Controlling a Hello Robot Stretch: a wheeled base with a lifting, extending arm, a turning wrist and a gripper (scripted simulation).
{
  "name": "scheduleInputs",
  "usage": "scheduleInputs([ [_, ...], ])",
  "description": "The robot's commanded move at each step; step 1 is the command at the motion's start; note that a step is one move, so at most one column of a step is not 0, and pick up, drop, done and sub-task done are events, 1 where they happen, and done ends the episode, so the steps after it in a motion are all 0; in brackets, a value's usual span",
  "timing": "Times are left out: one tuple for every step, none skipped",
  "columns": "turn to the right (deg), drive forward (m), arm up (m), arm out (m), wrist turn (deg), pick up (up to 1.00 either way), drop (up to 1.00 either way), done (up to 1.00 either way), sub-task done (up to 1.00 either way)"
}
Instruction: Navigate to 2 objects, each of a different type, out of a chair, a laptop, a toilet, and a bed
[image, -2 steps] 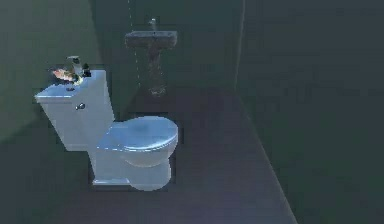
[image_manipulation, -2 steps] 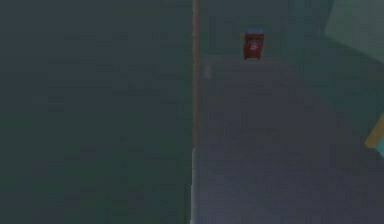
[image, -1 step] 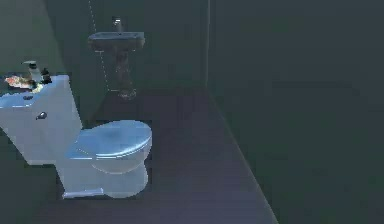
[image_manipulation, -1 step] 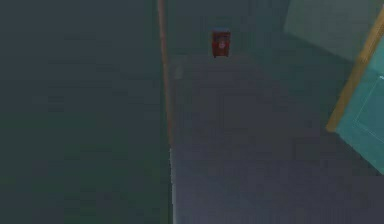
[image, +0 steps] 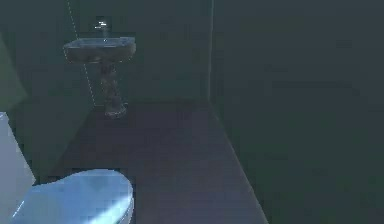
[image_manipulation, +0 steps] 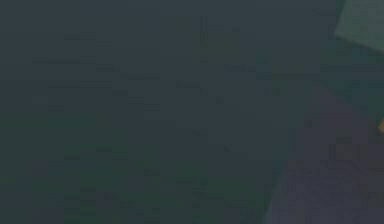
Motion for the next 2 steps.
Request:
scheduleInputs([
  [-36.0,0.00,0.00,0.00,0.0,0.00,0.00,0.00,0.00],
  [0.0,0.00,0.00,0.00,0.0,0.00,0.00,0.00,1.00],
])
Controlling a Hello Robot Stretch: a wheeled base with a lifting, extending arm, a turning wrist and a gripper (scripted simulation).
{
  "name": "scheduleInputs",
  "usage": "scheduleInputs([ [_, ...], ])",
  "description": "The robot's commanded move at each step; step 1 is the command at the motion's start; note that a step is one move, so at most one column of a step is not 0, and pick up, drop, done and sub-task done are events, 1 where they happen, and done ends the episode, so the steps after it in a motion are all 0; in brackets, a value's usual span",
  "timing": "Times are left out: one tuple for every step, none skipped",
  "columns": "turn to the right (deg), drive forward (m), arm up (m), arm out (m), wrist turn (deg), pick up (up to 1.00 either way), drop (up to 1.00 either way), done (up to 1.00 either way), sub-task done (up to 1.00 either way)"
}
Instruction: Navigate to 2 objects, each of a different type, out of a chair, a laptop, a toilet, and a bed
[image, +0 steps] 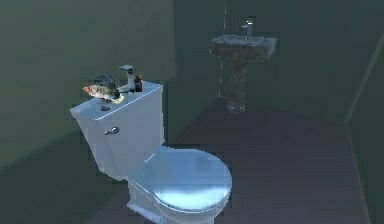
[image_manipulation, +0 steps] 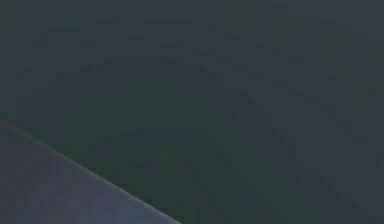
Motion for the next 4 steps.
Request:
scheduleInputs([
  [-45.0,0.00,0.00,0.00,0.0,0.00,0.00,0.00,0.00],
  [-45.0,0.00,0.00,0.00,0.0,0.00,0.00,0.00,0.00],
  [-45.0,0.00,0.00,0.00,0.0,0.00,0.00,0.00,0.00],
  [-21.0,0.00,0.00,0.00,0.0,0.00,0.00,0.00,0.00],
])
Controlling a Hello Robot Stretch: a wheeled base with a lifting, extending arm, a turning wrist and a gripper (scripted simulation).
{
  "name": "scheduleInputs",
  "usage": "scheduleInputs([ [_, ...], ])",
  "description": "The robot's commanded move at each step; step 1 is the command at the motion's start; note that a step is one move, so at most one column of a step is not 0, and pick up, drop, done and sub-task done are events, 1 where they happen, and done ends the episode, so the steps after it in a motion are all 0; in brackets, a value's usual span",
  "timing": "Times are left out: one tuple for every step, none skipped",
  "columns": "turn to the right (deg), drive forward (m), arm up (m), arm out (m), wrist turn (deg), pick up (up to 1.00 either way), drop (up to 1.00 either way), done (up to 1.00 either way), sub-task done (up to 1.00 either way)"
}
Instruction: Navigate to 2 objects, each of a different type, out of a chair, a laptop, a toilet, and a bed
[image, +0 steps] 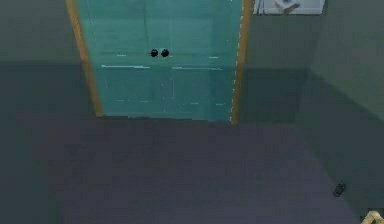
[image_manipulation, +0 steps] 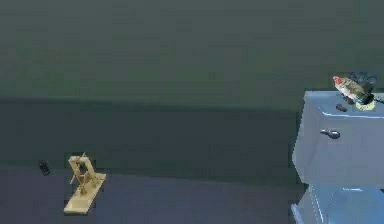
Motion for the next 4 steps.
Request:
scheduleInputs([
  [0.0,0.85,0.00,0.00,0.0,0.00,0.00,0.00,0.00],
  [-18.0,0.00,0.00,0.00,0.0,0.00,0.00,0.00,0.00],
  [0.0,0.55,0.00,0.00,0.0,0.00,0.00,0.00,0.00],
  [-45.0,0.00,0.00,0.00,0.0,0.00,0.00,0.00,0.00],
])
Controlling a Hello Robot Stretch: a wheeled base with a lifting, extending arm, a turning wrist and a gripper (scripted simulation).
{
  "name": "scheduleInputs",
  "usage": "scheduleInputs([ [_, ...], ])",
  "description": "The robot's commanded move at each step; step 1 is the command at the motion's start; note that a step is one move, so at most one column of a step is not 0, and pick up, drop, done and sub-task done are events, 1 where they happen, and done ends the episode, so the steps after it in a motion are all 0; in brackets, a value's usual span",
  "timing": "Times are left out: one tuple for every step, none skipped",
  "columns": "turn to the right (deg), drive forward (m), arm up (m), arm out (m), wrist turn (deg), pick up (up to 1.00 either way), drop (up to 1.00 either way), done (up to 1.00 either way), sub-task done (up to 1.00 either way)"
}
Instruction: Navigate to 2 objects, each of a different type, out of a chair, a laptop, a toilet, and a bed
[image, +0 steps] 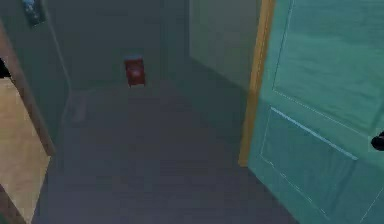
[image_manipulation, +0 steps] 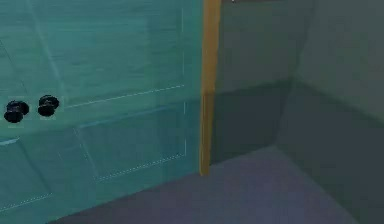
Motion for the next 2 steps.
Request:
scheduleInputs([
  [-21.0,0.00,0.00,0.00,0.0,0.00,0.00,0.00,0.00],
  [0.0,1.00,0.00,0.00,0.0,0.00,0.00,0.00,0.00],
])
